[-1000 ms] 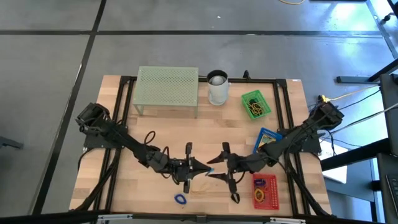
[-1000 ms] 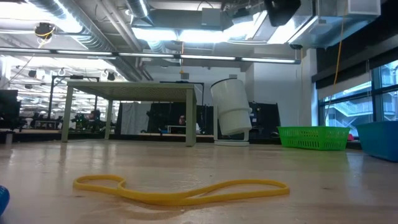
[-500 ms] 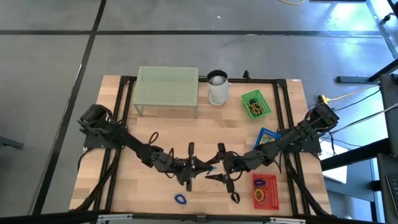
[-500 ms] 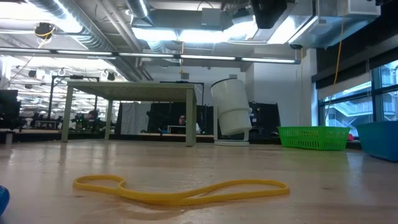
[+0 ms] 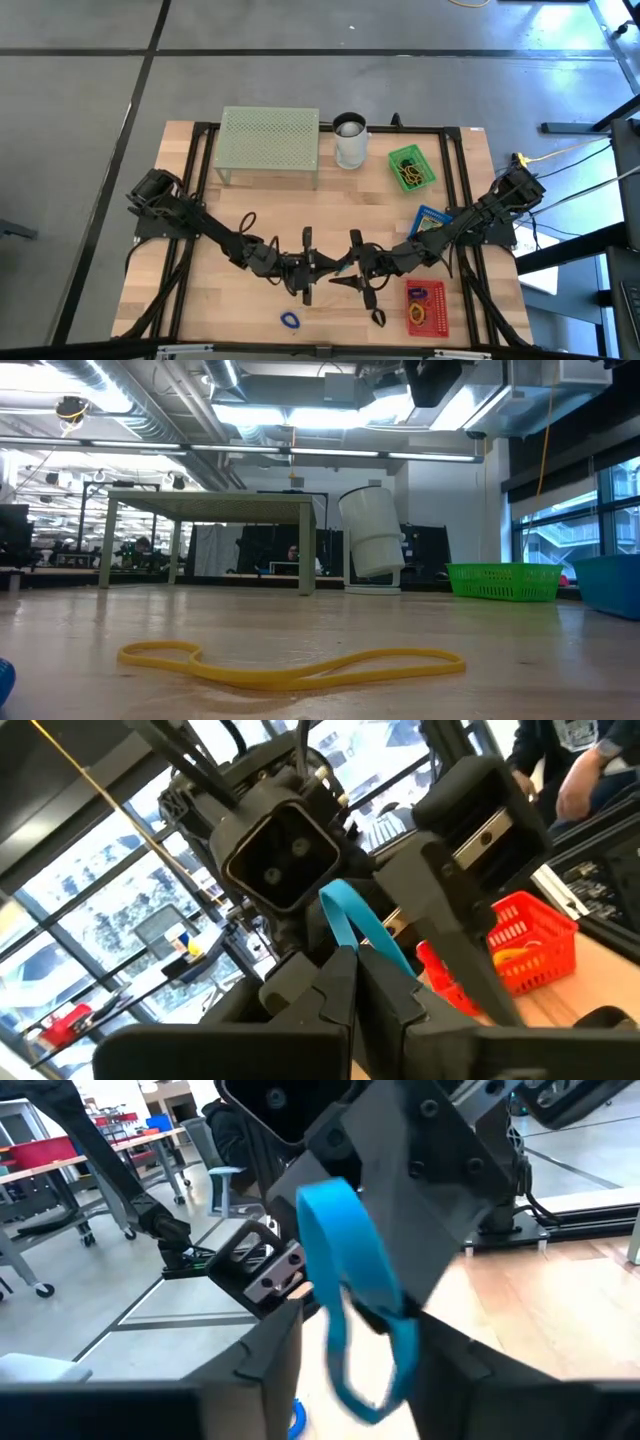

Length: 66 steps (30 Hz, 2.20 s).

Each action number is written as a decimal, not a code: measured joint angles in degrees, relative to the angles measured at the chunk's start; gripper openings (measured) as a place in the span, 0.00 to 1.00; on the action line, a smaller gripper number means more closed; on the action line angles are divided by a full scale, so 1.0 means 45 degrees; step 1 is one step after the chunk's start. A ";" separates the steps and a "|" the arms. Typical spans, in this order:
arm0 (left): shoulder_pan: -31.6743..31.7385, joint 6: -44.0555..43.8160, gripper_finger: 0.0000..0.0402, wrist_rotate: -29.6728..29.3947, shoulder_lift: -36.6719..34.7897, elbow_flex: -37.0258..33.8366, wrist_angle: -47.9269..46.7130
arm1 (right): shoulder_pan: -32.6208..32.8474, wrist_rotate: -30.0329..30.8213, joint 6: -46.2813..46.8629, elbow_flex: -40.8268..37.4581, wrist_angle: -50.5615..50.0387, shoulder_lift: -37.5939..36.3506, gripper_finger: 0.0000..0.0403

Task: Pick & Place Office Desk Supplies
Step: Put the blue rubber band into the green bin

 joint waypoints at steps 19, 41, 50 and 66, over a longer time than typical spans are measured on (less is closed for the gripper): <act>0.0001 -0.1230 0.03 0.0168 0.0000 0.0000 -0.0010 | 0.0000 -0.0141 0.0278 0.0000 -0.0190 0.0000 0.01; -0.0023 -0.2776 0.33 -0.5912 -0.0019 0.0000 -0.2396 | -0.0141 0.3022 0.2550 0.0000 -0.6744 -0.2567 0.00; -0.0057 -0.2778 0.33 -0.5818 -0.0019 0.0000 -0.2405 | -0.0374 0.5606 0.5385 0.0000 -1.2335 -0.4829 0.00; -0.0057 -0.2815 0.32 -0.5150 -0.0019 0.0000 -0.2335 | -0.4759 0.4009 0.9825 0.0000 -2.1532 -0.6096 0.00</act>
